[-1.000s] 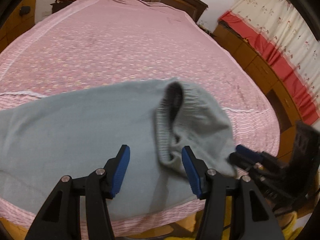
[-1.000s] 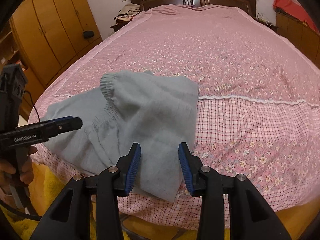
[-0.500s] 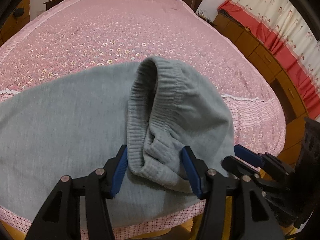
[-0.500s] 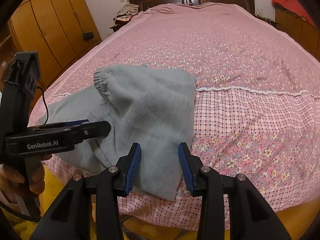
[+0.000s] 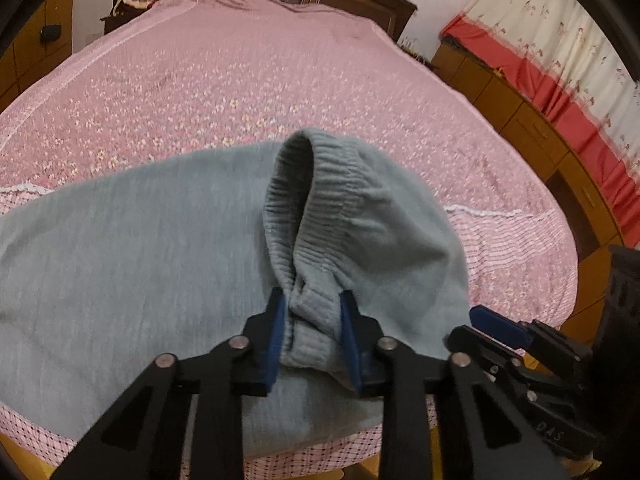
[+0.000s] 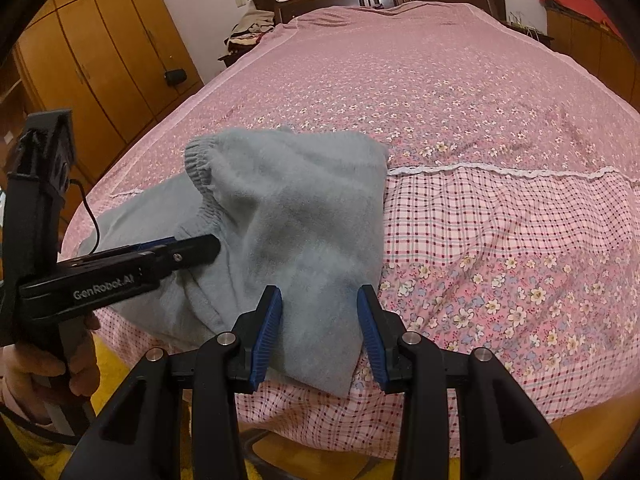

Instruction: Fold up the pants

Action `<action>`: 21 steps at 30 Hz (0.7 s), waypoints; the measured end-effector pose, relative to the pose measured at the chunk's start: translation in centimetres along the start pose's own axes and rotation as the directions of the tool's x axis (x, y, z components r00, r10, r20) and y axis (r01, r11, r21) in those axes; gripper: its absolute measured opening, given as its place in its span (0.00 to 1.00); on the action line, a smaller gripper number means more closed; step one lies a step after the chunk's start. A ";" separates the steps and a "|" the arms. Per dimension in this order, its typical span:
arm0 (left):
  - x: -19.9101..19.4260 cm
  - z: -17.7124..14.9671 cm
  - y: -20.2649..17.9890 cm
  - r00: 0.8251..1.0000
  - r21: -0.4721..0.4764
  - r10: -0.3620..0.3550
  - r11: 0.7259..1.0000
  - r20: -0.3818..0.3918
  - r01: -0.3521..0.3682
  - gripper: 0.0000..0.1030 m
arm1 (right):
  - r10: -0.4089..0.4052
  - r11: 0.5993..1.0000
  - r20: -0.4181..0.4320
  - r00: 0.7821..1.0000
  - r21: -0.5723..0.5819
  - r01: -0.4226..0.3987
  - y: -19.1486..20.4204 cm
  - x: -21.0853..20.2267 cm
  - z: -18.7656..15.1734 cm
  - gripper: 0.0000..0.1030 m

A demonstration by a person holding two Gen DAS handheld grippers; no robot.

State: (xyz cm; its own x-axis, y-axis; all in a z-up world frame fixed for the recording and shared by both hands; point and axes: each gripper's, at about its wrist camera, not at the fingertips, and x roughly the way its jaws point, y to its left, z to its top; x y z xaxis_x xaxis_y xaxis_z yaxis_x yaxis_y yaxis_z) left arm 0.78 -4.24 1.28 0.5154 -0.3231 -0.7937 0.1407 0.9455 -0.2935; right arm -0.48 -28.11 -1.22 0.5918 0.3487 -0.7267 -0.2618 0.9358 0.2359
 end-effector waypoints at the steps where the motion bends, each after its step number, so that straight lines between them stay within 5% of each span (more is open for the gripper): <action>1: -0.3 0.0 -0.1 1.000 0.004 -0.004 1.000 0.012 0.004 0.21 | 0.001 1.000 -0.001 1.000 0.002 -0.001 -0.2 0.0 0.2 0.39; 5: -2.5 0.0 -0.4 0.996 0.030 -0.026 0.999 0.086 0.024 0.19 | 0.003 1.000 0.000 1.000 -0.002 -0.003 0.1 -0.2 0.3 0.39; 10: -5.0 -0.5 0.0 0.989 0.060 0.028 0.998 0.144 -0.037 0.18 | 0.003 1.000 0.005 1.000 -0.023 -0.003 0.9 -0.5 1.1 0.39; 16: -4.0 -2.3 2.1 0.990 0.063 0.116 0.991 0.078 -0.121 0.21 | 0.014 0.999 -0.004 1.000 -0.045 -0.014 1.9 0.0 1.5 0.39; 21: -3.0 -3.4 2.5 0.982 0.095 0.186 0.978 0.028 -0.188 0.35 | 0.014 0.998 -0.024 1.000 -0.064 -0.015 2.9 0.8 1.5 0.39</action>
State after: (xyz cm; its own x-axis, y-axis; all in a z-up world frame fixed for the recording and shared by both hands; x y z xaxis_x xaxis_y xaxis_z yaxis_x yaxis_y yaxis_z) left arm -3.32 -1.05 1.07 0.5562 -0.1401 -0.8191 0.1208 0.9888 -0.0871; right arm 0.37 -25.09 -0.14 0.5696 0.3602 -0.7388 -0.3189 0.9253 0.2053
